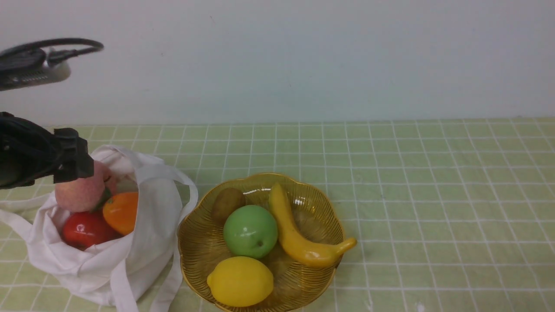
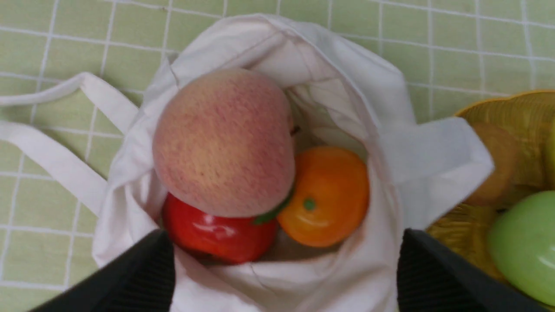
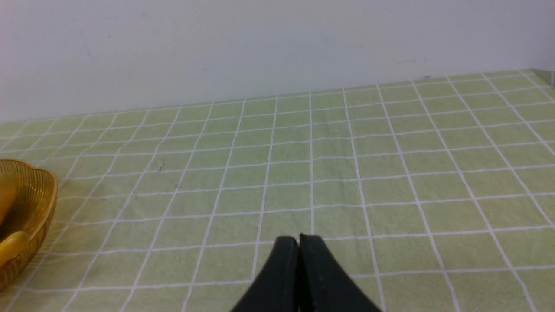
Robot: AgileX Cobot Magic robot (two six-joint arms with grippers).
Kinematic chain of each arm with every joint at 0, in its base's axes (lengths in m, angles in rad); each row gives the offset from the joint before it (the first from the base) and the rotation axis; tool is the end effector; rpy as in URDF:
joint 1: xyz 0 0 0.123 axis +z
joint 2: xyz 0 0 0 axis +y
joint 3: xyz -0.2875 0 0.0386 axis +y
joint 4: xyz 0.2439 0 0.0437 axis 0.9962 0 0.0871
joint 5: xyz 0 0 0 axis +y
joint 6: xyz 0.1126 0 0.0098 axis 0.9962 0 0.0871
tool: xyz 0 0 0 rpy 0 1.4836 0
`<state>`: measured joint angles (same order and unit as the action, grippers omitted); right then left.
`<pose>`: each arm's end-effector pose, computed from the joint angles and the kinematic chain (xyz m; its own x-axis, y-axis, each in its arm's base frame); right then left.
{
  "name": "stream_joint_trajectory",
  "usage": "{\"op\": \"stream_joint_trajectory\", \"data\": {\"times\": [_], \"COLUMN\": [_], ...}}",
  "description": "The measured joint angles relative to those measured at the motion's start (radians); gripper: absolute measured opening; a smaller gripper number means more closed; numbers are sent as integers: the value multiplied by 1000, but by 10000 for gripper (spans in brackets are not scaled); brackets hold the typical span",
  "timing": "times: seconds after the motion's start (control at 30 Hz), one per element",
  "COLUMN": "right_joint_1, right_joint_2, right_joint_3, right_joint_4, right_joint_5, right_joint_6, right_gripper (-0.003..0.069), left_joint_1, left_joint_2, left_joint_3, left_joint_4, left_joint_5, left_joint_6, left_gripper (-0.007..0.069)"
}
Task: Take the fruit out of the bag on the green coffee tablecloth and place them on the plate.
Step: 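Reach into the cloth bag and grasp the peach with the left gripper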
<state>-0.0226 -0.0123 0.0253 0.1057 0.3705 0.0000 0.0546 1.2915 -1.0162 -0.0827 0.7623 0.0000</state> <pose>0.0646 0.0029 0.1658 -0.2901 0.1049 -0.9512 0.0147 0.9943 0.1052 0.2701 0.0083 0.2940 -0.8087 -0.1040 -0.5789 -0.0698 0.9943 -0.0811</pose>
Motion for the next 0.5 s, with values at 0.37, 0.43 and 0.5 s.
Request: {"op": "stream_joint_trajectory", "data": {"times": [0.37,0.43,0.5], "right_joint_1": [0,0,0], "right_joint_2": [0,0,0], "right_joint_3": [0,0,0], "right_joint_4": [0,0,0], "right_joint_5": [0,0,0], "right_joint_6": [0,0,0], "right_gripper": [-15,-15,-15], "left_joint_1": [0,0,0], "left_joint_2": [216,239,259], "left_joint_3": [-42,-42,-42], "left_joint_4": [117,113,105], "left_joint_5": [-123,-145,-155], "left_joint_6": [0,0,-7], "left_gripper": [683,684,685]}}
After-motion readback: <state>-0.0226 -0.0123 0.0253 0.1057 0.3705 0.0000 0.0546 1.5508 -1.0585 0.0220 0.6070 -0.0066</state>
